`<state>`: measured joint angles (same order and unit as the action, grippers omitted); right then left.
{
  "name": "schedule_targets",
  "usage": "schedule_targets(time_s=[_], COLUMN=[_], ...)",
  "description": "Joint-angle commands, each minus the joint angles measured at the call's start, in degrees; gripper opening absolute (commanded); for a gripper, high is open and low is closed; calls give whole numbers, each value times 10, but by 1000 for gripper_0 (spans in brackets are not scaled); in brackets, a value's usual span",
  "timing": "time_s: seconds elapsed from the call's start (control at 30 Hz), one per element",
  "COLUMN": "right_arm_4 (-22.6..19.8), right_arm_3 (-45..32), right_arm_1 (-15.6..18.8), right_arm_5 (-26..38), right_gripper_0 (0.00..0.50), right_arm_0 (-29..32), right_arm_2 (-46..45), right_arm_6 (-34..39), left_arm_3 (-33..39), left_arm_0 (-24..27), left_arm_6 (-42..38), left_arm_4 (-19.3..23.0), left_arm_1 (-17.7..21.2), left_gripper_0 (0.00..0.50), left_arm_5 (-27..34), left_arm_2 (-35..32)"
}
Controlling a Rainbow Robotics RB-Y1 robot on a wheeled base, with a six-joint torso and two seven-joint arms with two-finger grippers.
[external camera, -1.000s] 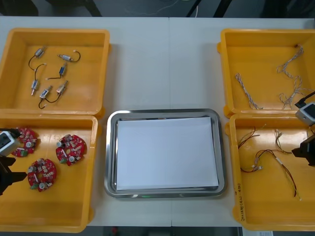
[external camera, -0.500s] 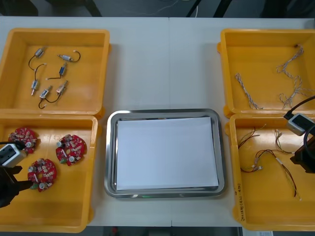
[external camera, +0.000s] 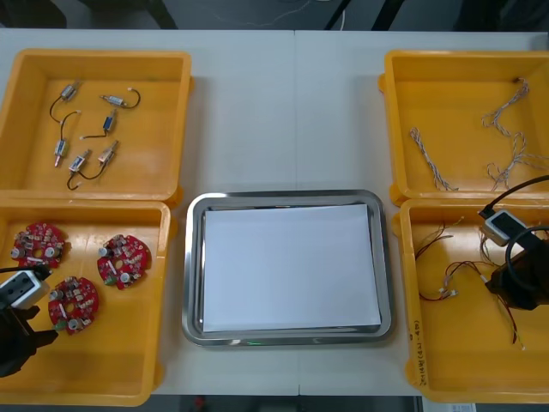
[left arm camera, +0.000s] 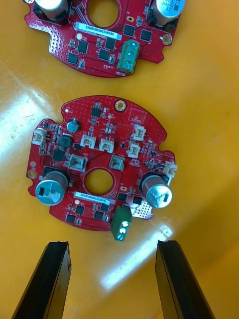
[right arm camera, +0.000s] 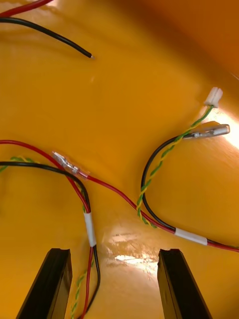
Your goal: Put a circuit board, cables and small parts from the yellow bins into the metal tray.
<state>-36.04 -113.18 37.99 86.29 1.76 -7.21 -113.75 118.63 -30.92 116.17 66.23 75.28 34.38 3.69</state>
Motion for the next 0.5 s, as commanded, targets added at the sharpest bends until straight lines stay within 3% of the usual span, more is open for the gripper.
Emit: schedule_targets(time_s=[0.03, 0.5], right_arm_4=[2, 5], right_arm_3=[9, 8], right_arm_1=[-17, -28], right_arm_5=[-16, -31], right_gripper_0=[500, 500], right_arm_0=[-8, -7], right_arm_2=[4, 24], right_arm_6=[22, 55], left_arm_3=[-11, -26], left_arm_0=[39, 74], left_arm_6=[102, 106], left_arm_4=[-9, -21], left_arm_1=[22, 34], left_gripper_0=[500, 500], left_arm_5=[-10, -33], left_arm_2=[29, 76])
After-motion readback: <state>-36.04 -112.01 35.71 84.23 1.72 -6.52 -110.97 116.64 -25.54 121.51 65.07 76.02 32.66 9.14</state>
